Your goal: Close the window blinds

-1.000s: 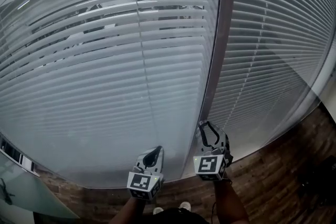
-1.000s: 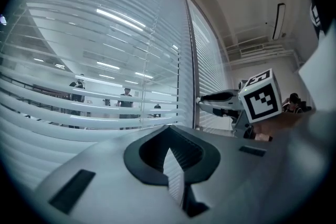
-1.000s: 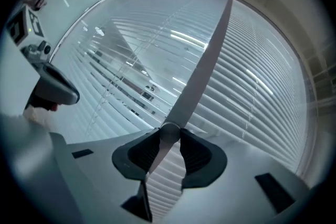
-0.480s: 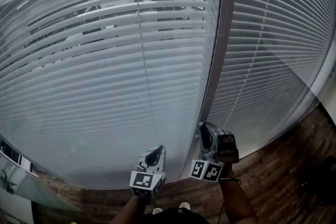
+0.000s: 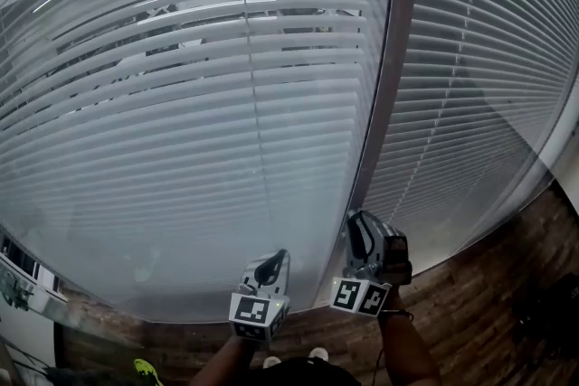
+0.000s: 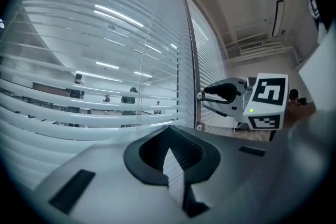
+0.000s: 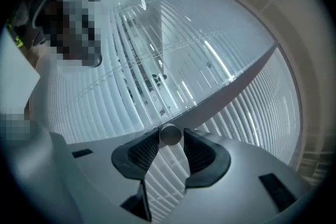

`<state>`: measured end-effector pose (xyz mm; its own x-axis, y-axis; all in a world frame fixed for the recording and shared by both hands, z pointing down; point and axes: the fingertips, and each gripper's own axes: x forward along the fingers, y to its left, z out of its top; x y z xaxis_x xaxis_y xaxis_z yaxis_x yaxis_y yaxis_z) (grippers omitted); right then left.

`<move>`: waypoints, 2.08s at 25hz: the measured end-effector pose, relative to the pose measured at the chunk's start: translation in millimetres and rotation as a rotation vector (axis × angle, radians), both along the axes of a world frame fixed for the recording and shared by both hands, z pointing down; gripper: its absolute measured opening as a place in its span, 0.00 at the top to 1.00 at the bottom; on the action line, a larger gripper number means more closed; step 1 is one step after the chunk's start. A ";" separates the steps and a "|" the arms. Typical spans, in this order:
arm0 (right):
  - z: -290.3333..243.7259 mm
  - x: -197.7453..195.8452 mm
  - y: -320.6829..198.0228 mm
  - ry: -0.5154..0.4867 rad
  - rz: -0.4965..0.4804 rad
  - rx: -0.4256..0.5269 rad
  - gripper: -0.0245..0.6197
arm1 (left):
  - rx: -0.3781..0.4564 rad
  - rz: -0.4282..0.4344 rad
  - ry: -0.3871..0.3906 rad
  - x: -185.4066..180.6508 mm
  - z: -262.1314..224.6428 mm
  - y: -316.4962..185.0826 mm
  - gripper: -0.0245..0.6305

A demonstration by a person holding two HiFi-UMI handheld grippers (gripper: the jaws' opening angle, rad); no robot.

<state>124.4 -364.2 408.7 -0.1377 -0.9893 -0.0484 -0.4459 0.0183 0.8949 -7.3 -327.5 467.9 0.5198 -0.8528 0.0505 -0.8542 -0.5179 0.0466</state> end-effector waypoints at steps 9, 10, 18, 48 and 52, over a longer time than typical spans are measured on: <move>0.2 12.5 3.9 -0.726 -0.093 -0.119 0.76 | 0.042 -0.031 -0.057 -7.8 -2.3 3.7 0.96; -0.5 17.1 1.7 -0.840 -0.105 -0.139 0.74 | 0.048 -0.036 -0.062 -8.1 -2.6 4.2 0.96; 1.9 20.4 -0.8 -1.050 -0.149 -0.216 0.71 | 0.054 -0.021 -0.081 -0.2 0.8 8.9 0.96; -3.8 11.7 -8.4 -0.900 -0.172 -0.211 0.76 | 0.042 -0.054 -0.084 -10.9 4.3 4.0 0.96; -4.7 10.7 -8.6 -0.832 -0.167 -0.187 0.76 | 0.046 -0.050 -0.089 -10.7 4.3 5.2 0.96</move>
